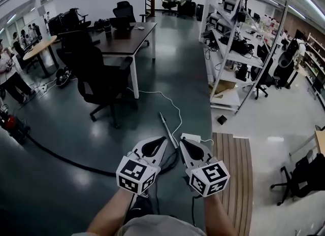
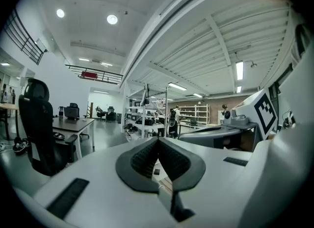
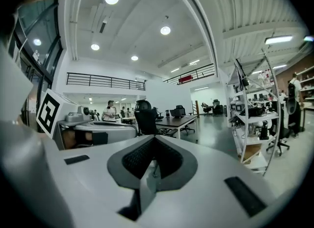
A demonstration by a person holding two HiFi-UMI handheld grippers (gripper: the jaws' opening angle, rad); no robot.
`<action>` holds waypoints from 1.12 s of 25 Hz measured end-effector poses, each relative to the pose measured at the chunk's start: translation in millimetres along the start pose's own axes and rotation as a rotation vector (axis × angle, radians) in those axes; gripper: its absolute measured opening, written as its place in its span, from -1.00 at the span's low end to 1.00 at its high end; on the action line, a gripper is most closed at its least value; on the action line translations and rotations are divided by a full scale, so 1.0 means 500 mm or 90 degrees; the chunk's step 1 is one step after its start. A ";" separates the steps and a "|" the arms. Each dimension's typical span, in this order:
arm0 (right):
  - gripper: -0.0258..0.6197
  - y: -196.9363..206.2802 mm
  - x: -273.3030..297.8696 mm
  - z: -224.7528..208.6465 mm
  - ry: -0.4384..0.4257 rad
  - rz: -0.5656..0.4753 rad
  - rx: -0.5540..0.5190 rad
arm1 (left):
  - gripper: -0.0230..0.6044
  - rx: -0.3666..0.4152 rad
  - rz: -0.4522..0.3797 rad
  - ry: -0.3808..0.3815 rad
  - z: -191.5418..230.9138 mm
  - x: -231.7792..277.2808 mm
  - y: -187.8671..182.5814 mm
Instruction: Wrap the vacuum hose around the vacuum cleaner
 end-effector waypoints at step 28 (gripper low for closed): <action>-0.91 -0.030 0.494 -0.059 0.128 0.083 0.002 | -0.90 -0.031 0.030 0.134 0.486 0.173 0.044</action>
Point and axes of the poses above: the fingertips, and each gripper's own axes: x forward along the fingers, z to its left, y out of its underside, the point moved 3 cm from there along -x, backward along the fingers, and after that the axes turned 3 degrees about x, right-handed, at the moved point
